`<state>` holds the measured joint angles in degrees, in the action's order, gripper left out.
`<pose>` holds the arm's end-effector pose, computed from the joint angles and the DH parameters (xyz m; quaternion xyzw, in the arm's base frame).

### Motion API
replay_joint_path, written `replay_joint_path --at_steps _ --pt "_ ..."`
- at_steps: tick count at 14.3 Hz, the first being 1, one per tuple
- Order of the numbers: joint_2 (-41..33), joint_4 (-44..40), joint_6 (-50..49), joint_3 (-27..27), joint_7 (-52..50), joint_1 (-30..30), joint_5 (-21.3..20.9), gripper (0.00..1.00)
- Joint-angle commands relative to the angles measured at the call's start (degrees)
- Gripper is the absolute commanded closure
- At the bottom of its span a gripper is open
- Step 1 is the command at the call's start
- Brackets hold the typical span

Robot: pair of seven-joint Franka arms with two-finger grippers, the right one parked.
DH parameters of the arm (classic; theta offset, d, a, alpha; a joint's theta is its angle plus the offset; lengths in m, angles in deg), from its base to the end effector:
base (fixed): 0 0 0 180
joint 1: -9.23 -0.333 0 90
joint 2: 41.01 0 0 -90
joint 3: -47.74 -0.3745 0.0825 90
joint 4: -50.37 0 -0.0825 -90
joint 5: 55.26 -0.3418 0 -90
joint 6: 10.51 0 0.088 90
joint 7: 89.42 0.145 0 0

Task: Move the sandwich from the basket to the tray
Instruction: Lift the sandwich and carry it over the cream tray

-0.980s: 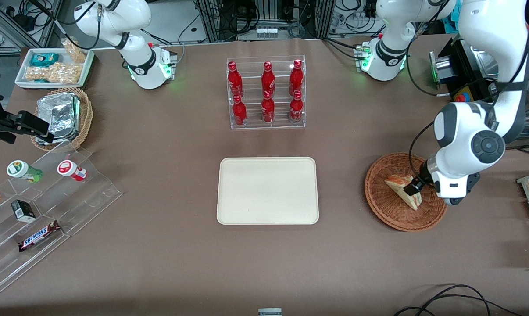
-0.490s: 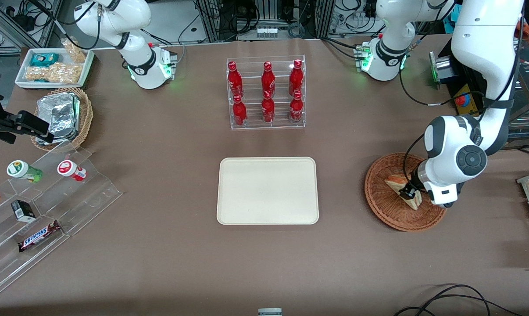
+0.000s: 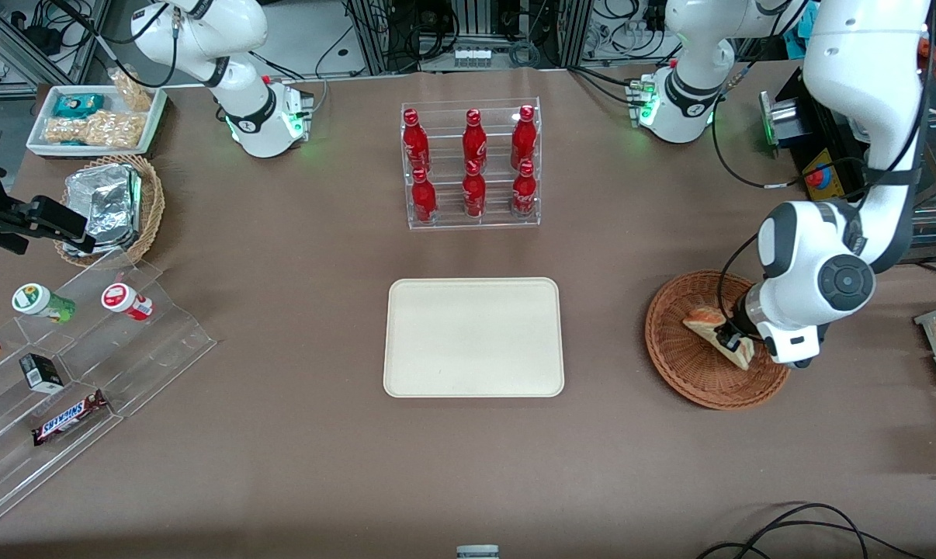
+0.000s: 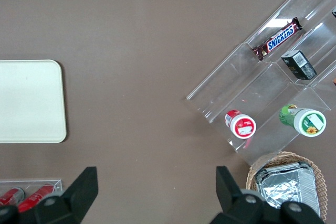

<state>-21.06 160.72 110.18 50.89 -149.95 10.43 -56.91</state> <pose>0.5806 -0.0398 0.3413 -0.8826 -0.4626 0.0692 0.0467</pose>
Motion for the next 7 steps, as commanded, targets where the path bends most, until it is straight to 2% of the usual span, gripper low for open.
replay_joint_path --at_steps 1,4,7 --pt "-1.24 -6.70 -11.32 2.28 -0.12 2.21 -0.72 0.93" --pt "-0.71 -7.78 -12.06 4.30 3.73 5.91 0.68 0.94" --pt "5.50 -11.71 -5.66 10.27 9.96 9.50 0.69 0.99"
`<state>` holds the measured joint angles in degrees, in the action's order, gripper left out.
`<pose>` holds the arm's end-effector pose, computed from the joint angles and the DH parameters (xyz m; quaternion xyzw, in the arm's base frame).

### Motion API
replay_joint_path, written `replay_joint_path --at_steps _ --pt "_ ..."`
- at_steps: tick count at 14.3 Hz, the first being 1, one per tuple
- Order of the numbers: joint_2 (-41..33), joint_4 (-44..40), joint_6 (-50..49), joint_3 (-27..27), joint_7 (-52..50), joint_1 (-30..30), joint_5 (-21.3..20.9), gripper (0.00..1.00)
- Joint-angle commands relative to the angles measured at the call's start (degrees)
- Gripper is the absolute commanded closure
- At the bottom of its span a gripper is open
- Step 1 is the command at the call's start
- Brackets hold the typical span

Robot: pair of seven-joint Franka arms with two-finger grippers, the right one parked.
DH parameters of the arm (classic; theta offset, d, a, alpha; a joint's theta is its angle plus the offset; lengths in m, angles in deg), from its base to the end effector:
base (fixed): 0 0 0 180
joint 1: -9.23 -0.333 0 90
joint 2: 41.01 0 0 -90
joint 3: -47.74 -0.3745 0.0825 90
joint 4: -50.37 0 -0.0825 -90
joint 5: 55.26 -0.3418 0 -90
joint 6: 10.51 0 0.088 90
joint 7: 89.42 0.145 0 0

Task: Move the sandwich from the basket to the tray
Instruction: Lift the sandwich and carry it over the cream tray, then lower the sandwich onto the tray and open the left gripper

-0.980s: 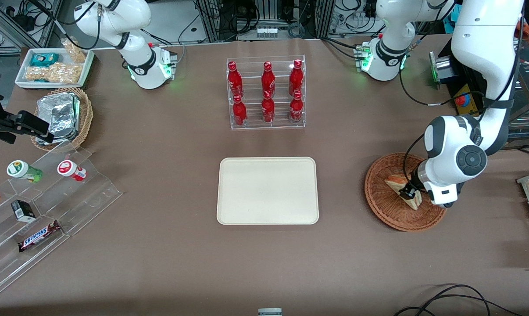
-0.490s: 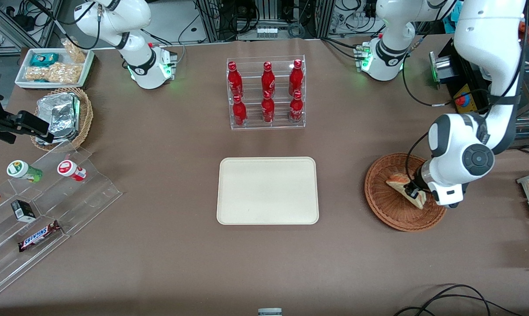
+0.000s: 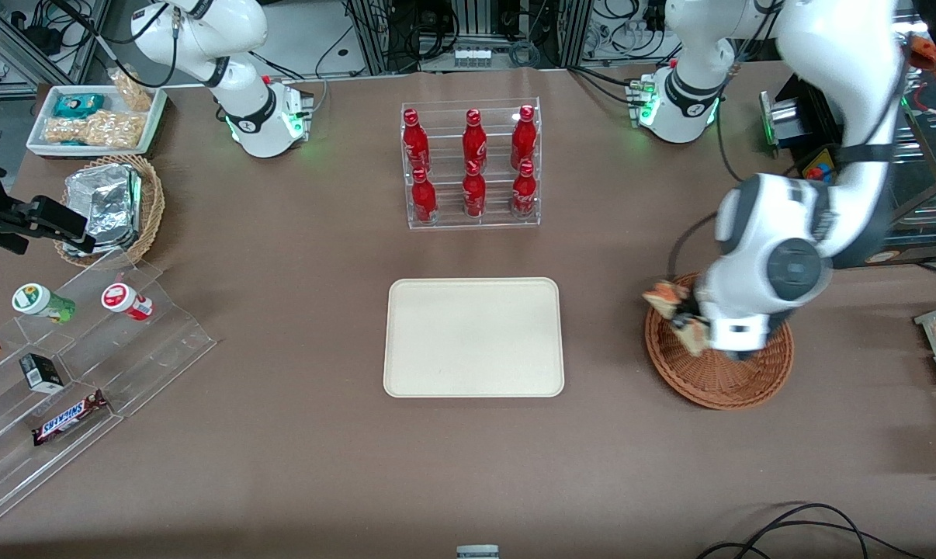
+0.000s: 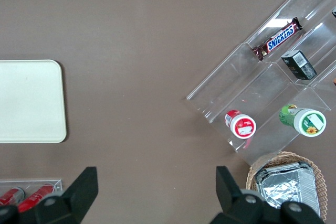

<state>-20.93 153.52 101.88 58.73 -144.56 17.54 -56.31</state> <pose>0.5664 -0.1858 0.3825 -0.9477 -0.3048 0.0877 0.0352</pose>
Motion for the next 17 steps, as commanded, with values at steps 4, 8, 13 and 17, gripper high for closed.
replay_joint_path --at_steps 4,8,13,17 --pt "17.60 -20.94 3.01 2.63 1.65 12.41 0.00 0.98" --pt "24.73 -29.13 6.34 2.37 -4.35 20.94 -5.87 0.98" --pt "28.60 -33.09 8.19 2.45 -7.35 25.09 -9.76 0.98" --pt "30.54 -33.45 9.25 2.54 -3.23 25.71 -10.37 0.97"
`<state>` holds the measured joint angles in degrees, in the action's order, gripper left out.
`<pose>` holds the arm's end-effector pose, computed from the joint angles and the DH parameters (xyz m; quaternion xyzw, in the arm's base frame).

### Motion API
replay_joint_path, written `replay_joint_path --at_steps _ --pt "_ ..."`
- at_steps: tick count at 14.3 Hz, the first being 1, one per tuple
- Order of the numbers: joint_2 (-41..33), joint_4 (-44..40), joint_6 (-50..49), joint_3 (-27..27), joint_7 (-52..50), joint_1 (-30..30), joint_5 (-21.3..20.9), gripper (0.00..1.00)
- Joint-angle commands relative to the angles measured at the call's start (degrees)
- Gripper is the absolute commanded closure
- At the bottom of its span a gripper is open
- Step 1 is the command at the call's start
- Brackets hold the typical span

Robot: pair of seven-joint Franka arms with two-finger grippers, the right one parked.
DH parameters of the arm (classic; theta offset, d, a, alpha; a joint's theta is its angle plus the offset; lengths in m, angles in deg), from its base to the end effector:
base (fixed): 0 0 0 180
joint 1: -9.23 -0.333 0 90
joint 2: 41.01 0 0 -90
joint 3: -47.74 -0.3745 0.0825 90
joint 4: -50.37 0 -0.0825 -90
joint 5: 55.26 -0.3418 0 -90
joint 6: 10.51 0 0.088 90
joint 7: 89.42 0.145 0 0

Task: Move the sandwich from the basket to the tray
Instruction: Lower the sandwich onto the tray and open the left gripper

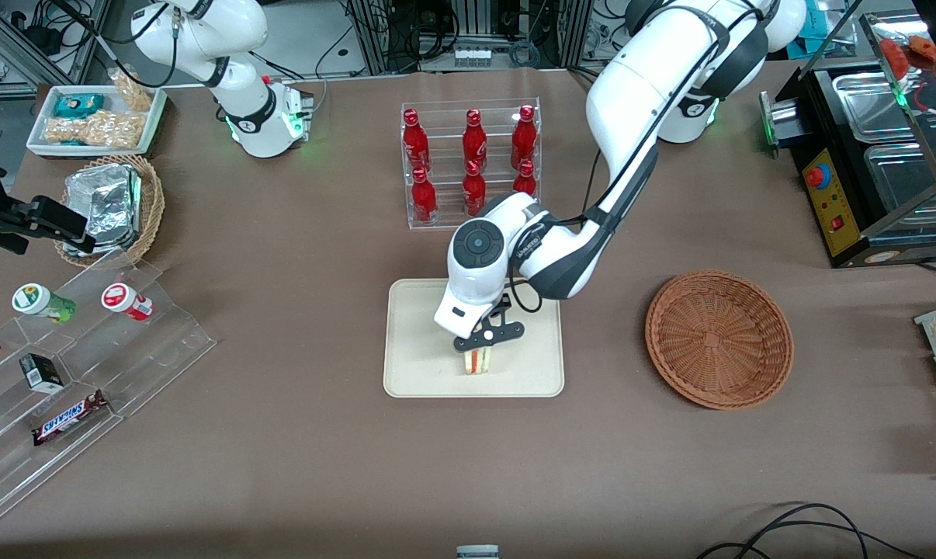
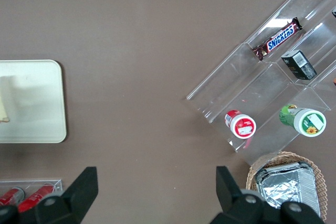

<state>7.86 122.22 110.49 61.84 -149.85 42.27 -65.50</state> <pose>0.5659 -0.5112 0.2799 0.9934 0.1128 -0.0030 0.0205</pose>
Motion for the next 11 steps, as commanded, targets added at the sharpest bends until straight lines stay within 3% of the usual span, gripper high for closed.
replay_joint_path --at_steps 1,3,4,5,6,11 --pt "1.75 -1.97 0.65 -0.57 2.34 0.89 -0.92 0.96" --pt "2.36 -1.80 0.73 -0.48 2.34 0.89 -0.56 0.89" --pt "2.45 -1.80 0.73 -0.48 2.17 0.89 -0.48 0.64" --pt "2.37 -1.80 0.73 -0.48 1.91 0.89 -0.39 0.09" --pt "2.10 -1.62 0.65 -0.48 1.38 0.89 -0.21 0.00" --pt "-3.76 0.39 -2.50 -0.75 0.14 2.03 -0.56 0.00"
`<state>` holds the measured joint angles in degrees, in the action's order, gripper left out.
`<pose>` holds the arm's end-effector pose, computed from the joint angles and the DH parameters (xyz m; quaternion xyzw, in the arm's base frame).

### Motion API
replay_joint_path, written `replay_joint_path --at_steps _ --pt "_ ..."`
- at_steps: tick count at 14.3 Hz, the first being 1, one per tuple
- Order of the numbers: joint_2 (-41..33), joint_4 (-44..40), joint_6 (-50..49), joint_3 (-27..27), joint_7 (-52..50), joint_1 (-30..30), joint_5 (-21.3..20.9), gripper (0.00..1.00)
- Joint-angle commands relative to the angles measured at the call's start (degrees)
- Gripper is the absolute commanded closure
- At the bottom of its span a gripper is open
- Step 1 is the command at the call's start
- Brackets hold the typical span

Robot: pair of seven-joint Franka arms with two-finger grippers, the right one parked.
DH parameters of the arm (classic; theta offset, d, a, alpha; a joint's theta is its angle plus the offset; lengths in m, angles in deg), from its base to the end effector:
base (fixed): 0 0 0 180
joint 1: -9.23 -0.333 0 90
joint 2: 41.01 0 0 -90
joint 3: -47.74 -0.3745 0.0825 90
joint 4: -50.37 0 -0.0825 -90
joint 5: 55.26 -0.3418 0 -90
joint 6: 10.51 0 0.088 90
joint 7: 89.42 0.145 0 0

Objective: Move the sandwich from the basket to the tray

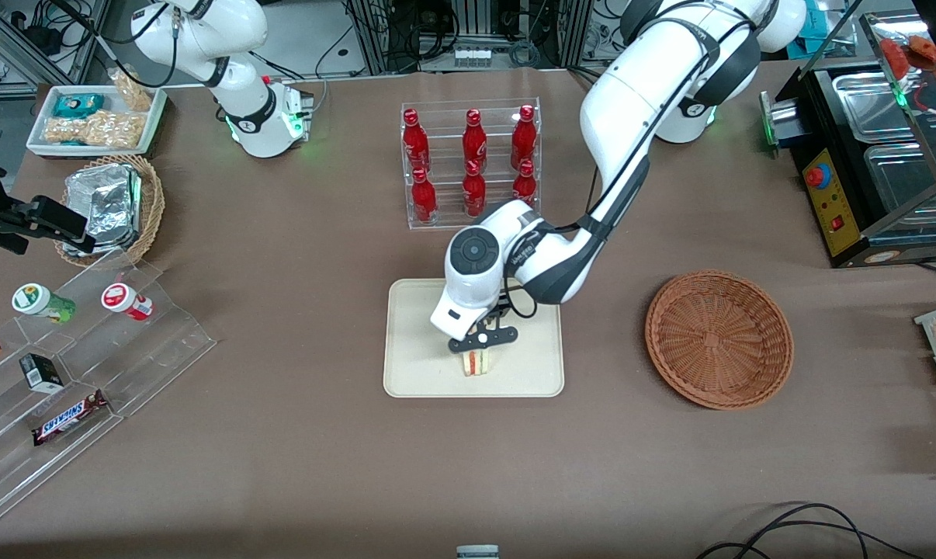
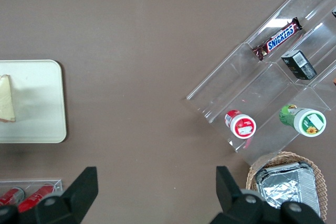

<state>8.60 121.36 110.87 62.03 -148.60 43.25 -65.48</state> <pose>0.5593 -0.5240 0.2774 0.9952 0.0939 -0.0021 0.0257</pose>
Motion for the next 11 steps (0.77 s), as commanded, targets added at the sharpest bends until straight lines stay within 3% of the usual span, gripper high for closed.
replay_joint_path --at_steps 1,3,7,11 --pt "-7.84 3.26 -4.12 -1.02 -1.19 0.96 -0.59 0.00" --pt "-14.43 7.49 -6.40 -1.02 -1.02 -0.08 -0.50 0.00" --pt "-24.11 7.68 -17.99 -1.02 -1.19 -2.01 0.10 0.00" --pt "-27.90 7.76 -28.29 -1.02 -0.49 -7.19 0.29 0.00"
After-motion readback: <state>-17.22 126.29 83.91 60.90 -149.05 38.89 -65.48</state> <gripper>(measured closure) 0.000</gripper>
